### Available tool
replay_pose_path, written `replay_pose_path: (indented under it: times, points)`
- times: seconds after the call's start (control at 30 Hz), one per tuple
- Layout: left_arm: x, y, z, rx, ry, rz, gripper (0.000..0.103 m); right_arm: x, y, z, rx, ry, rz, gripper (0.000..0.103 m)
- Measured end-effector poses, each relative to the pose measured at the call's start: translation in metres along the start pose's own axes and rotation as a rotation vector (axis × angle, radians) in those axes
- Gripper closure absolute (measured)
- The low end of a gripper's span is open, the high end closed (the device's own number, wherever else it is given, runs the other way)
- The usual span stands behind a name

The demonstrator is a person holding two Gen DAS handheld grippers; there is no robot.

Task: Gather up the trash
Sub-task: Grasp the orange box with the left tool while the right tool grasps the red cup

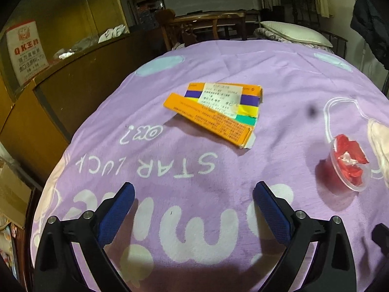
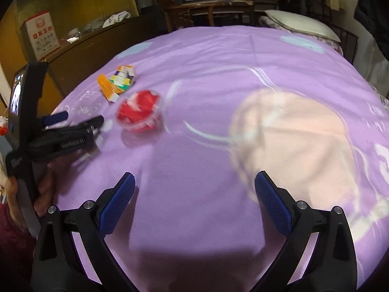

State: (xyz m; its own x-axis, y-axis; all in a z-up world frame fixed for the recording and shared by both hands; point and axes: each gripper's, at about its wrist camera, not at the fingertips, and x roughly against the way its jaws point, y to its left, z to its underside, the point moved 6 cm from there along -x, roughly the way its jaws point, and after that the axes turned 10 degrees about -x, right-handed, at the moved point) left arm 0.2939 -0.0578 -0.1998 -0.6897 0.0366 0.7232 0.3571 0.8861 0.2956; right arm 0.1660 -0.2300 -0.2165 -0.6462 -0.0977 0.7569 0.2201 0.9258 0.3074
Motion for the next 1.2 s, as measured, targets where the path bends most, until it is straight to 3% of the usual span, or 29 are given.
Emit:
replay_pose_path:
  times: [0.33,0.57,0.63,0.67,0.77,0.87,1.0,1.13,1.2]
  points:
    - [-0.004,0.009,0.005,0.052,0.027,0.016,0.006,-0.029,0.034,-0.02,0.064,0.038,-0.023,0.007]
    - [-0.007,0.013,0.007,0.079,0.043,0.038,0.006,-0.042,0.052,-0.037,0.105,-0.006,-0.025,0.009]
    - [-0.009,0.014,0.007,0.089,0.047,0.05,0.006,-0.045,0.054,-0.038,0.12,-0.001,-0.032,0.026]
    - [-0.009,0.015,0.007,0.094,0.047,0.056,0.006,-0.047,0.054,-0.038,0.118,0.008,-0.037,0.049]
    - [-0.007,0.017,0.007,0.109,0.035,0.075,0.006,-0.036,0.038,-0.045,0.024,-0.043,-0.072,0.049]
    - [-0.003,0.014,-0.003,0.099,-0.01,0.161,0.006,-0.031,0.021,-0.049,-0.071,-0.067,-0.084,0.049]
    - [-0.011,0.006,-0.039,0.136,-0.017,0.252,0.006,-0.029,0.005,-0.054,-0.158,-0.086,-0.084,0.049]
    - [-0.036,0.002,-0.07,0.209,0.051,0.251,0.006,-0.032,-0.003,-0.055,-0.196,-0.079,-0.094,0.049]
    - [-0.053,0.007,-0.078,0.292,0.106,0.245,0.006,-0.035,-0.002,-0.055,-0.193,-0.065,-0.095,0.049]
